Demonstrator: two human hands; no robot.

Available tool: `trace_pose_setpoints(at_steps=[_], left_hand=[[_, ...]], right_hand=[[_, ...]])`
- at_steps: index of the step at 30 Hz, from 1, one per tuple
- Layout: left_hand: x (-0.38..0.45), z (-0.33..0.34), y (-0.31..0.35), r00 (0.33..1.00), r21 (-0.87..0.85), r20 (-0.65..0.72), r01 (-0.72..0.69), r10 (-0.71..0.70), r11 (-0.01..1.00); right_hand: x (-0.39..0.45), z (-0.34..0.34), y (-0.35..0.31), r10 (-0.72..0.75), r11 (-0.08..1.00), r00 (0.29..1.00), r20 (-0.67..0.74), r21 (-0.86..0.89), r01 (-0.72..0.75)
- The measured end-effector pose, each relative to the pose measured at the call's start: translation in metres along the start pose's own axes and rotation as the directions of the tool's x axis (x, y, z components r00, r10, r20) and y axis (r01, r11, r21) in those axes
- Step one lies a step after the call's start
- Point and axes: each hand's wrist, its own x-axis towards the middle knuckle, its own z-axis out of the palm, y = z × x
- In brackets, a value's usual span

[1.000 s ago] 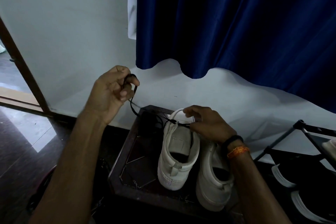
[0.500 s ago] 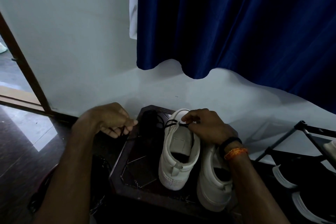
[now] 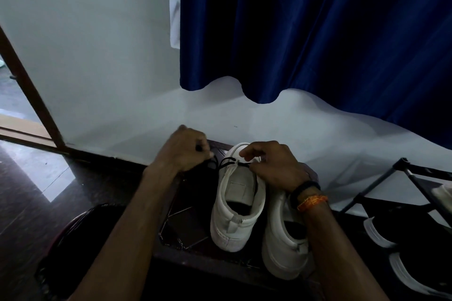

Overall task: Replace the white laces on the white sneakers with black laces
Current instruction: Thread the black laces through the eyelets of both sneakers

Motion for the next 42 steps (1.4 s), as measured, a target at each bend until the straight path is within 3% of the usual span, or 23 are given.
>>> trace_pose_setpoints(at_steps=[3, 13, 18, 23, 26, 29, 32, 36, 39, 42], left_hand=[[0.001, 0.018, 0.019, 0.986, 0.000, 0.039, -0.164, 0.164, 0.986], [0.006, 0.034, 0.021, 0.967, 0.187, -0.011, -0.250, 0.256, 0.950], [0.010, 0.039, 0.020, 0.960, 0.349, 0.059, -0.276, 0.273, 0.896], [0.004, 0.021, 0.023, 0.975, -0.150, 0.116, -0.170, 0.188, 0.974], [0.000, 0.007, 0.031, 0.980, -0.351, 0.109, -0.117, 0.165, 0.929], [-0.003, -0.013, 0.043, 0.976, -0.562, 0.030, -0.161, 0.214, 0.812], [-0.007, -0.023, 0.056, 0.946, -0.627, -0.005, -0.255, 0.324, 0.736], [-0.013, -0.019, 0.078, 0.912, -0.607, 0.027, -0.311, 0.410, 0.732], [-0.015, -0.021, 0.082, 0.918, -0.619, 0.001, -0.311, 0.396, 0.722], [-0.014, -0.029, 0.072, 0.936, -0.622, -0.011, -0.281, 0.351, 0.731]], right_hand=[[-0.001, 0.000, -0.004, -0.007, 1.000, 1.000, -0.006, 0.008, 0.007], [-0.003, -0.002, -0.010, -0.017, 0.999, 1.000, 0.009, 0.027, 0.017], [-0.002, -0.003, -0.010, 0.003, 1.000, 0.999, 0.051, 0.026, -0.004], [-0.002, -0.003, -0.010, 0.013, 1.000, 0.999, 0.052, 0.007, -0.013], [-0.003, -0.004, -0.010, 0.010, 1.000, 0.999, 0.043, 0.009, -0.011], [-0.004, -0.004, -0.009, -0.032, 0.999, 0.999, 0.023, 0.002, 0.032], [-0.005, -0.006, -0.014, -0.105, 0.989, 0.992, -0.065, 0.094, 0.110], [-0.009, -0.010, -0.027, -0.165, 0.904, 0.975, -0.151, 0.373, 0.211], [-0.012, -0.017, -0.026, -0.106, 0.839, 0.982, -0.157, 0.516, 0.173], [-0.013, -0.025, -0.016, 0.052, 0.795, 0.965, -0.256, 0.596, 0.115]])
